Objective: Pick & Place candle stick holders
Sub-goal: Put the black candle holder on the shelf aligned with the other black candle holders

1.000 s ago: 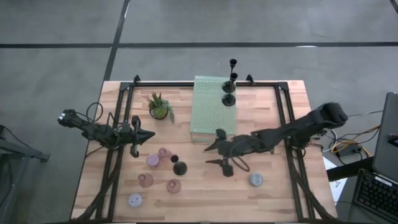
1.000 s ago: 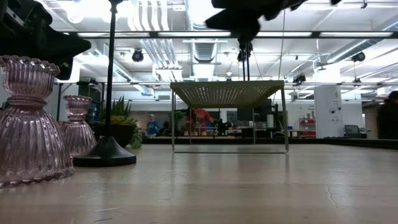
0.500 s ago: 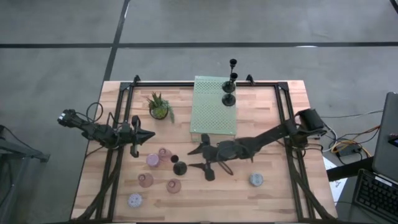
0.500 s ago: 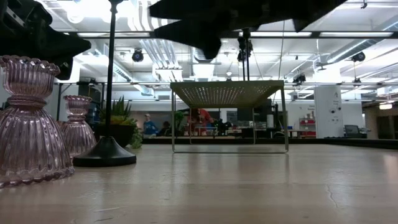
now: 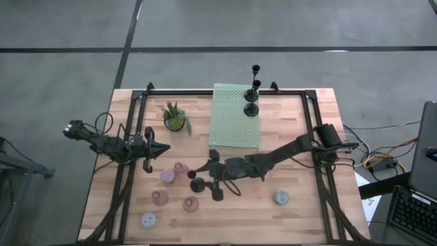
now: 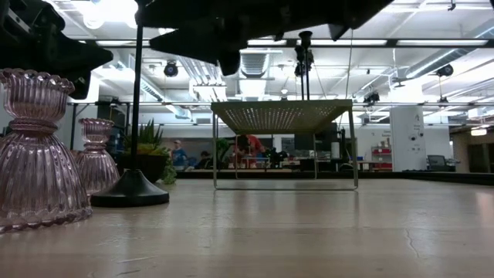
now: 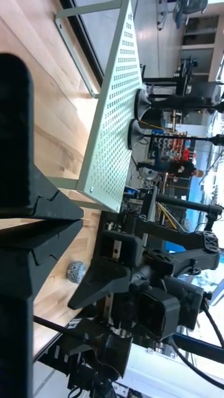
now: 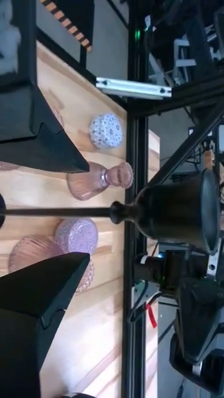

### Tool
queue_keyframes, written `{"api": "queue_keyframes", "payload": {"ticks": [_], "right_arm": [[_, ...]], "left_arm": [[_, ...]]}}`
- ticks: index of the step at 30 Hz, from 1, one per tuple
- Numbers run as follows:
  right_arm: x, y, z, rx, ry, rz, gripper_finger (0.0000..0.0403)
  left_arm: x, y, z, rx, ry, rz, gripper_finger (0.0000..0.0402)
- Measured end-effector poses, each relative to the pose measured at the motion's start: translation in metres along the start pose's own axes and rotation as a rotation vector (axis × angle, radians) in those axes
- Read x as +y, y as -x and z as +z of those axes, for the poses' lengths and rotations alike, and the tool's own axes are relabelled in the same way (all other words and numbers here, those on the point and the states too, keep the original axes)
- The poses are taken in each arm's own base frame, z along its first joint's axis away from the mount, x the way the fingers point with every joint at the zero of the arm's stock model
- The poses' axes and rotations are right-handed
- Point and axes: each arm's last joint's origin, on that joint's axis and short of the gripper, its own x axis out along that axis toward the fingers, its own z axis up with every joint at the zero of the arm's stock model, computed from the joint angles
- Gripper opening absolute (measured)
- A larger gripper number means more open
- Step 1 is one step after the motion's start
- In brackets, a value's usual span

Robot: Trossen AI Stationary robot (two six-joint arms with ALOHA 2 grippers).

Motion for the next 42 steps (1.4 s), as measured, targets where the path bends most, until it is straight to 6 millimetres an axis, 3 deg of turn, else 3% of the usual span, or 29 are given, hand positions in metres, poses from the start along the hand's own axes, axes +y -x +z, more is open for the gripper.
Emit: {"api": "queue_keyframes", "payload": {"ticks": [6,15,29,36,42], "right_arm": [[0.000,-0.013,0.006,-0.006,0.007,0.012,0.0195],[0.000,-0.013,0.010,0.010,0.016,0.011,0.0156],[0.000,-0.013,0.011,0.006,0.040,0.045,0.0017],[0.000,-0.011,0.014,0.007,0.038,0.045,0.0015],[0.000,0.005,0.036,0.014,0.037,0.045,0.0015]], "left_arm": [[0.000,0.000,0.000,0.000,0.000,0.000,0.0012],[0.000,0.000,0.000,0.000,0.000,0.000,0.0012],[0.000,0.000,0.000,0.000,0.000,0.000,0.0012],[0.000,0.000,0.000,0.000,0.000,0.000,0.0012],[0.000,0.000,0.000,0.000,0.000,0.000,0.0012]]}}
